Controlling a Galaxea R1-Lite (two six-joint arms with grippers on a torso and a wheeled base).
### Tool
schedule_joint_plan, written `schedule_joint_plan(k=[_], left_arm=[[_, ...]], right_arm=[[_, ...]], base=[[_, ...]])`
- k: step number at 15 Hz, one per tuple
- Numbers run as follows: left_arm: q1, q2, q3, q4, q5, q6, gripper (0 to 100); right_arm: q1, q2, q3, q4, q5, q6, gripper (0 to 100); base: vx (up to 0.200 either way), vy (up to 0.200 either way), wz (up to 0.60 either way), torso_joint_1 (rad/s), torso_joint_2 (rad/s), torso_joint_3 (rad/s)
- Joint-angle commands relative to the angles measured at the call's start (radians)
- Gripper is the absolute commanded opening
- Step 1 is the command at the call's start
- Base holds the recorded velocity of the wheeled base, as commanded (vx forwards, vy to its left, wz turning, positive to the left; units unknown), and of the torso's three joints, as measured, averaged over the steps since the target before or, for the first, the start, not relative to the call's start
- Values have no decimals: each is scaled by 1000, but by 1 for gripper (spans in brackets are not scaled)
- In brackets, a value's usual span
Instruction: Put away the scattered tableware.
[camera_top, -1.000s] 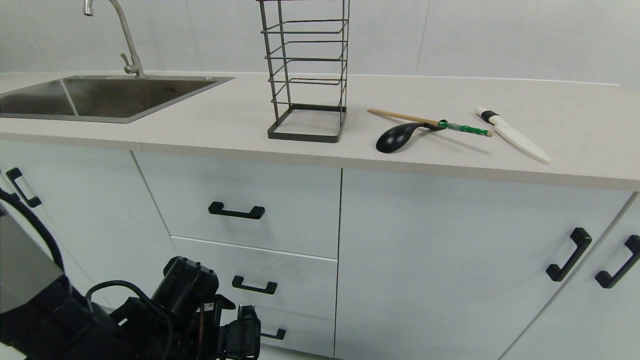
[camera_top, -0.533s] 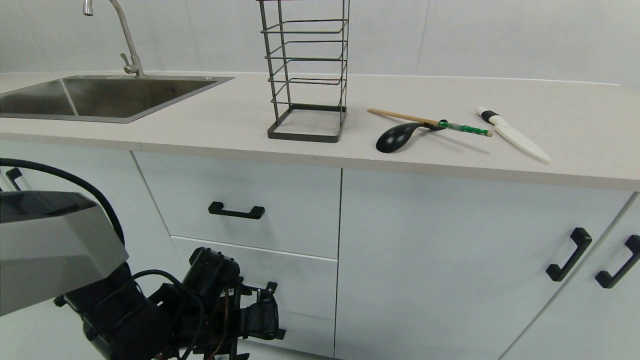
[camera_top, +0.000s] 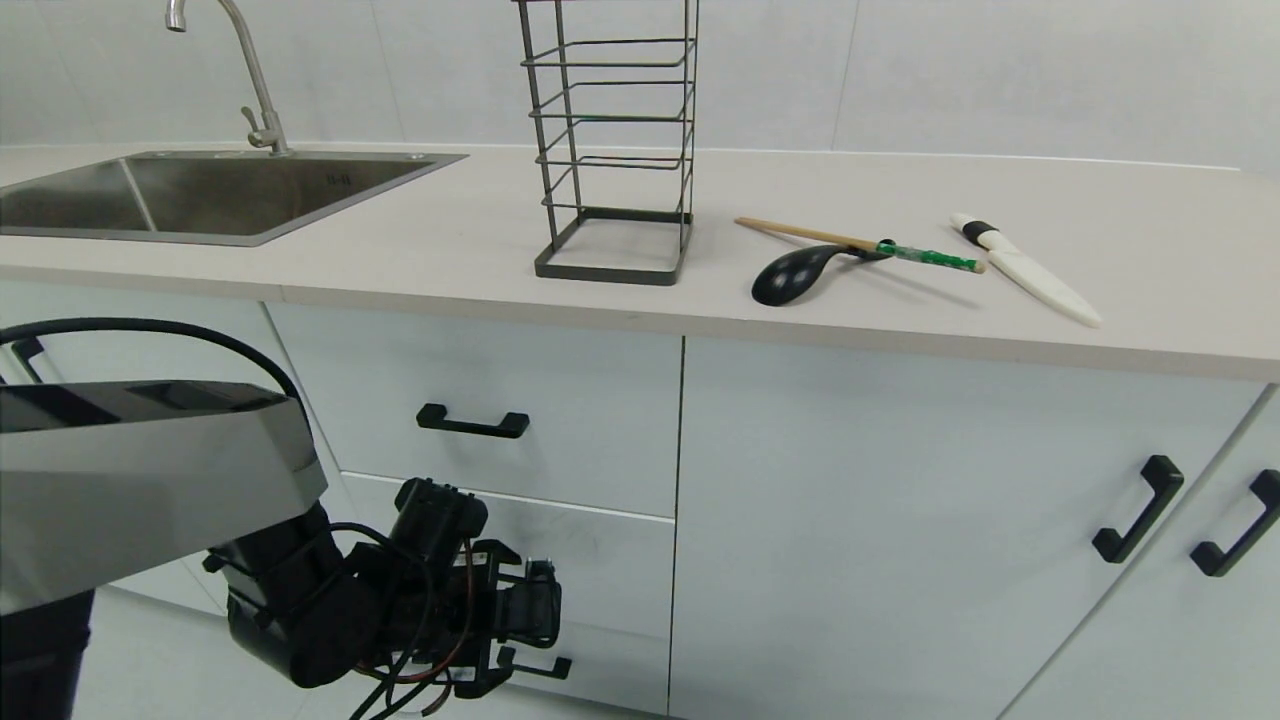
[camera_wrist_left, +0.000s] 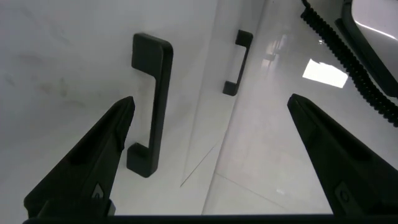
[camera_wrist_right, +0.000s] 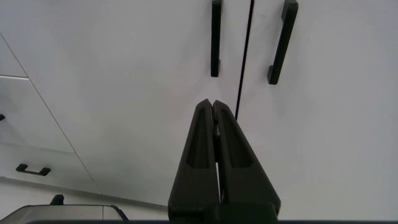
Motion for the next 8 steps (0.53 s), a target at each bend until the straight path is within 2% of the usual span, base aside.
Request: schedule_joint_plan(k=[1, 5, 8], left_arm=[[4, 36, -8, -1, 0, 0, 100], [-5, 81, -34, -2, 3, 2, 100], [-25, 72, 14, -1, 3, -6, 100]], right_arm=[[0, 2, 0, 0, 0, 0, 0], [0, 2, -1, 0, 0, 0, 0], [0, 2, 0, 0, 0, 0, 0]], base=[[0, 0, 0, 0, 0, 0], [0, 0, 0, 0, 0, 0], [0, 0, 0, 0, 0, 0]])
